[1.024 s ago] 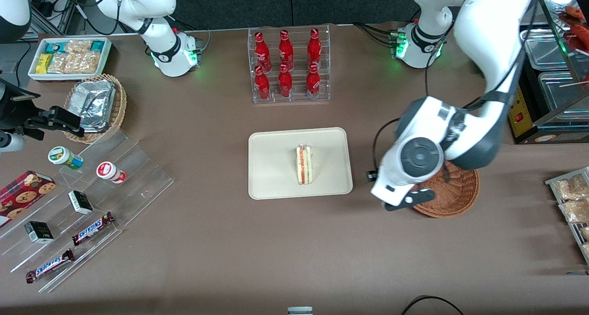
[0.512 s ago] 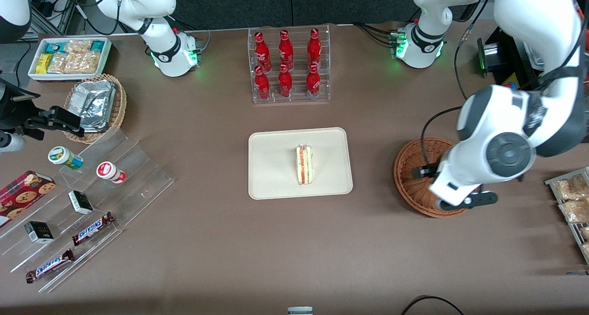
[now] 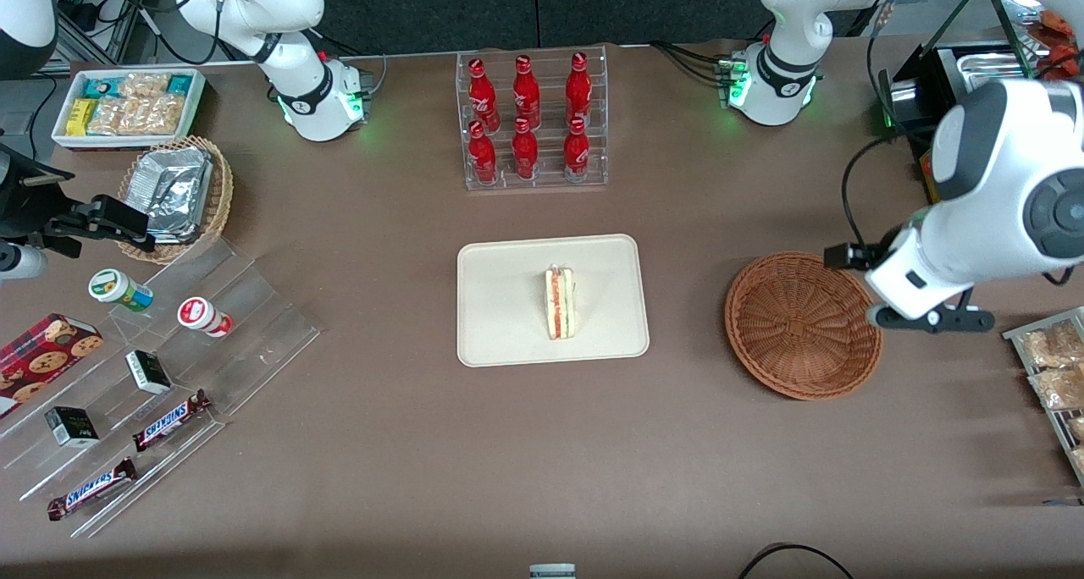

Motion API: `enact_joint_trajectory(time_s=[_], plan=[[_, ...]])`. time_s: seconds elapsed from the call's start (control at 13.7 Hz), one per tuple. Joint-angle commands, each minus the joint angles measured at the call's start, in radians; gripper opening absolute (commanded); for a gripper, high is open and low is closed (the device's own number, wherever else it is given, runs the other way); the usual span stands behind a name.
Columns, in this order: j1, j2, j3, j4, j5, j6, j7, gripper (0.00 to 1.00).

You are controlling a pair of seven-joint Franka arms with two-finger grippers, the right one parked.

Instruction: Place sandwich from basket to tray

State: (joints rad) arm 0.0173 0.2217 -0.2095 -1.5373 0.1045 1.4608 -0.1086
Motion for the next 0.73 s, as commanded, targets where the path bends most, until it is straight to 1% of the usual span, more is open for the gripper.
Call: enact_joint_trajectory(time_s=[0.0, 0.29, 0.37, 0.51, 0.66], plan=[[-0.028, -0.106, 0.024, -0.076, -0.016, -0.022, 0.020, 1.00], [-0.046, -0.189, 0.027, -0.080, -0.017, -0.079, 0.013, 1.00], [-0.051, -0.197, 0.035, -0.075, -0.028, -0.088, 0.014, 1.00], [-0.048, -0.209, 0.062, -0.066, -0.072, -0.105, 0.018, 1.00], [-0.013, -0.222, 0.061, -0.063, -0.080, -0.111, 0.020, 1.00]])
